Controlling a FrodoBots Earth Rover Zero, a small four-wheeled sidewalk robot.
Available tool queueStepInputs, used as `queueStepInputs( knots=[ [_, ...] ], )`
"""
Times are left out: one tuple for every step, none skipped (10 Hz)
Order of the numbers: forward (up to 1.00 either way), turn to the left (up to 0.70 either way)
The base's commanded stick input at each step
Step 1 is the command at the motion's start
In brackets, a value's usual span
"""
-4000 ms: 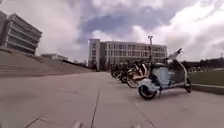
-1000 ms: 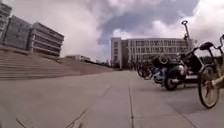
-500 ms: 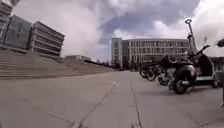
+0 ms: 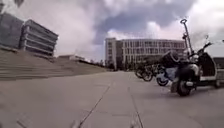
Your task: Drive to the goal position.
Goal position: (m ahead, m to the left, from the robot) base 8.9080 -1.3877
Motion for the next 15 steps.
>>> queueStepInputs(
  knots=[
    [0.70,0.00],
    [0.70,0.00],
    [0.70,0.00],
    [0.70,0.00],
    [0.70,0.00],
    [0.70,0.00],
    [0.66,0.00],
    [0.68,0.00],
    [0.70,0.00],
    [0.70,0.00],
    [0.70,0.00],
    [0.70,0.00],
    [0.70,0.00],
    [0.70,0.00],
    [0.70,0.00]
  ],
)
